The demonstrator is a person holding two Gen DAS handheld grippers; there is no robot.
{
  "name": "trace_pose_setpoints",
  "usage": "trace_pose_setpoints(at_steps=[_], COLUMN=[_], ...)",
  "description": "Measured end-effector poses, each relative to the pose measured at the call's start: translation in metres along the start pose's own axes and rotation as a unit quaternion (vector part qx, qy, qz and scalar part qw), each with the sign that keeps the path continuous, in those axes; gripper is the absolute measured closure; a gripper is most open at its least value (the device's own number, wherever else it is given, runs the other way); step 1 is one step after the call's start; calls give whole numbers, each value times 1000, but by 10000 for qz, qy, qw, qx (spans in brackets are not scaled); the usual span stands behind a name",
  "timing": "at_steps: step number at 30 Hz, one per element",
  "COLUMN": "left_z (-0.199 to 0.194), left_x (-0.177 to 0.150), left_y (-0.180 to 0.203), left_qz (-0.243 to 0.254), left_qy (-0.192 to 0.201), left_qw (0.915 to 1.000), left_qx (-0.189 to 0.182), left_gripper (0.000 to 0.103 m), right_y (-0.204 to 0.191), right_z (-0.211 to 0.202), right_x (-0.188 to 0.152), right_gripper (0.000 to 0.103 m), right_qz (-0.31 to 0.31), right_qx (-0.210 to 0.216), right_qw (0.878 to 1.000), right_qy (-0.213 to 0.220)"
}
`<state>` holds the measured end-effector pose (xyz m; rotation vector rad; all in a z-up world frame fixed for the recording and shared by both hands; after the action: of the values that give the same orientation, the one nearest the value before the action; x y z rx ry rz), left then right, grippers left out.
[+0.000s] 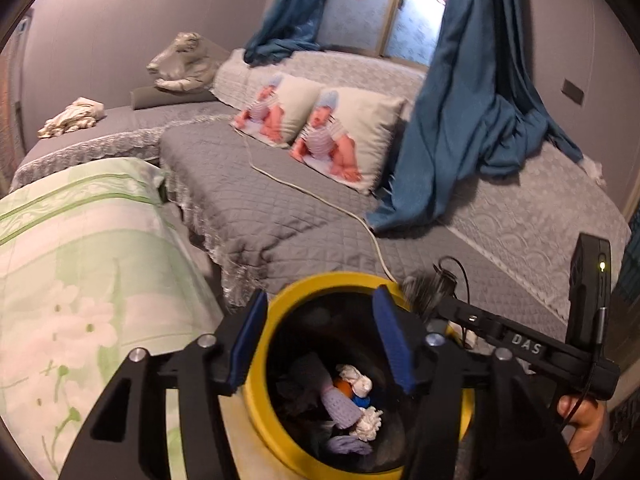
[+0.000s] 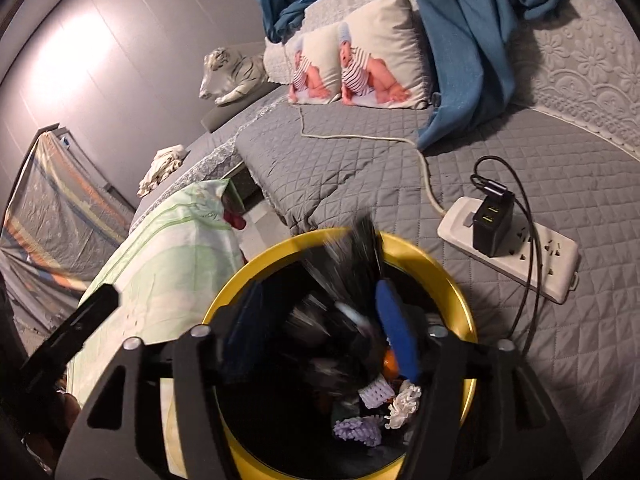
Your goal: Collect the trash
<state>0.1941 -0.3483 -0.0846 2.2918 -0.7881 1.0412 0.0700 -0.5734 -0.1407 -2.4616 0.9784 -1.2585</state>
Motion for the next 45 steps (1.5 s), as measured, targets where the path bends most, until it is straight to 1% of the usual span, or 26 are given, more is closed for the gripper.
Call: trace_pose_setpoints(at_steps=[1,3,4,6,7,9,11,12,14,16,17,19,21,23,24,25,28,30,31,33,36,40,45], left_z=[-3,-17,-20,-36,-44,-64,-86,-94,-119,-139,-153,-173,-194,-211,-222,-231,-258,-275,-282,-296,-315,-328,-333], left_x=[1,3,4,4,4,3,1,1,-2,-5,-9,-13,-19,-25,-28,-31,-39,-45,-47,-52,-62,-77,-89], left_y=[-3,-17,-21,-33,-39,-52,-63,-68,-78,-85,-89,-96,-103,-107,-110,-113,-120,-124,-125,-128,-133,-136,-135], left_qz=[-28,-149,-184,-251,-269,-327,-347,-354,-392,-394,-401,-436,-502,-530,-528,-537,-622,-694,-710,-752,-859,-972,-984], left_qy=[33,180,225,359,433,627,853,930,1125,1285,1397,1543,1678,1796,1857,1884,1978,2066,2105,2190,2279,2343,2360], left_qw=[10000,9996,9994,9985,9981,9961,9932,9918,9884,9851,9818,9776,9732,9691,9659,9633,9575,9519,9496,9443,9381,9306,9253], left_qx=[32,150,200,313,356,524,716,803,948,1076,1219,1362,1491,1608,1725,1835,2004,2154,2211,2338,2464,2641,2799], left_gripper=[44,32,30,26,23,13,9,8,8,8,8,8,8,8,8,8,8,8,8,8,8,8,8], right_y=[-1,-4,-7,-11,-14,-21,-30,-37,-51,-66,-74,-92,-113,-135,-149,-159,-195,-213,-222,-236,-251,-260,-261], right_z=[-1,-4,-5,-8,-9,-10,-11,-12,-14,-17,-20,-24,-29,-36,-41,-44,-57,-66,-71,-81,-90,-100,-104], right_x=[0,1,2,3,3,3,2,0,-3,-7,-10,-15,-20,-29,-35,-40,-58,-69,-74,-84,-93,-105,-117], right_gripper=[42,35,33,22,20,12,9,9,9,8,8,8,8,8,8,8,8,8,8,8,8,8,8], right_qz=[-16,-74,-126,-197,-236,-315,-451,-598,-860,-1012,-1056,-1207,-1403,-1600,-1713,-1818,-2265,-2390,-2428,-2431,-2456,-2431,-2409], right_qx=[-35,-123,-182,-355,-470,-671,-965,-1158,-1349,-1279,-1148,-994,-989,-798,-661,-580,-402,-159,44,265,305,387,421], right_qw=[10000,9999,9997,9989,9982,9964,9930,9895,9836,9818,9821,9814,9781,9760,9746,9730,9635,9610,9604,9603,9586,9567,9557], right_qy=[20,83,127,227,299,407,509,632,829,978,1058,1115,1182,1247,1283,1298,1370,1383,1368,1346,1409,1554,1637])
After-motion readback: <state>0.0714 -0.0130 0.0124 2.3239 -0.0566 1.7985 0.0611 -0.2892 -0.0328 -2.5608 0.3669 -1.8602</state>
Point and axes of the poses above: each gripper's, at about its wrist camera, not at the fingertips, and z roughly the way its jaws point, y to its right, x to its top, the point moved 3 cm from there along z, roughly the way its jaws point, and after that the axes turned 1 degree about x, right-handed, at the moved point
